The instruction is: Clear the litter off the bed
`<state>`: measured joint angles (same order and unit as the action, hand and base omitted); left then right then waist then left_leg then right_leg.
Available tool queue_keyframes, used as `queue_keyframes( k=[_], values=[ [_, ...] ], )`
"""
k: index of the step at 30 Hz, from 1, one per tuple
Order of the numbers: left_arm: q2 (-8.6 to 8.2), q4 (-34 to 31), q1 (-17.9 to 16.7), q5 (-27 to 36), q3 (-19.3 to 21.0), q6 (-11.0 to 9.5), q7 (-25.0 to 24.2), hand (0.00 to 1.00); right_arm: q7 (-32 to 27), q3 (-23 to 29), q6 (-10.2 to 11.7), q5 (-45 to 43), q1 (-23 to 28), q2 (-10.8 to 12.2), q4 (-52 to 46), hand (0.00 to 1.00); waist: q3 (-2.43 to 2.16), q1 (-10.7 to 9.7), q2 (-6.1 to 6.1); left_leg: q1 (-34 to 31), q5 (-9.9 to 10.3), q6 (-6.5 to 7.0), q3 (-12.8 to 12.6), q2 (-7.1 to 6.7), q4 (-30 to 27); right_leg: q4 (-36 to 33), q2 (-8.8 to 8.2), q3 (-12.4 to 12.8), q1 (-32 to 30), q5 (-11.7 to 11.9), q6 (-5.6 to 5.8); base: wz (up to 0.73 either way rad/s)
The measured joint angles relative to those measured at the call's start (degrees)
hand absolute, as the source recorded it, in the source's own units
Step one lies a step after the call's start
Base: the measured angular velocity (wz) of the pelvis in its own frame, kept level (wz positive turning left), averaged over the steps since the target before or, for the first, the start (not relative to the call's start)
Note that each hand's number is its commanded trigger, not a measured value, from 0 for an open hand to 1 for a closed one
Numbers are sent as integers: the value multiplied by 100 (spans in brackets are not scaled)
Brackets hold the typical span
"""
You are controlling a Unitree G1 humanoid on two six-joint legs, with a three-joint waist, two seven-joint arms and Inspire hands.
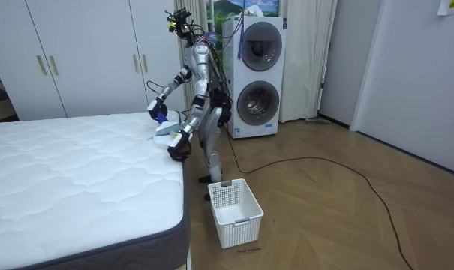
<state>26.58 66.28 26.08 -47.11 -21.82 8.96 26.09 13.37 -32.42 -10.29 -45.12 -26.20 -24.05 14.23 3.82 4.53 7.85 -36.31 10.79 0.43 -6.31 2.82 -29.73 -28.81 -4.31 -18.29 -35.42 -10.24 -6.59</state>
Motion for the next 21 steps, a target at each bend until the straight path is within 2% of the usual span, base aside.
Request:
queue_keyframes(
  k=[8, 13, 17, 19, 21],
  values=[
    [-76, 18, -18, -12, 71, 1, 68, 100, 6, 36, 1, 1, -74, 21, -44, 100, -3, -8, -3, -19, -16, 28, 17, -64, -11, -114, -75, 4, -53, -25, 32, 2],
    [-130, 7, -73, -195, 288, 29, 120, 100, 87, 159, 31, 32, -131, 149, -43, 100, -8, -5, -16, -13, -17, 29, 2, -60, -27, -165, -78, 18, -68, -39, 12, 0],
    [-175, 10, -99, -254, 365, 39, 124, 100, 130, 281, 44, 265, -134, 220, -44, 100, -11, 2, -86, 2, -18, 29, 0, -62, -32, -179, -83, 26, -57, -40, 12, 0],
    [-211, 13, -127, -247, 365, 40, 140, 100, 127, 281, 89, 468, -128, 252, -44, 100, -18, -3, -127, 8, -19, 31, 0, -67, -30, -182, -88, 26, -52, -40, 12, 0],
    [-289, 23, -146, -237, 360, 41, 167, 100, 112, 227, 248, 718, -127, 394, -57, 100, -21, 16, -163, 16, -22, 34, -5, -71, -13, -182, -88, 40, -62, -42, 13, 0]
  ],
)
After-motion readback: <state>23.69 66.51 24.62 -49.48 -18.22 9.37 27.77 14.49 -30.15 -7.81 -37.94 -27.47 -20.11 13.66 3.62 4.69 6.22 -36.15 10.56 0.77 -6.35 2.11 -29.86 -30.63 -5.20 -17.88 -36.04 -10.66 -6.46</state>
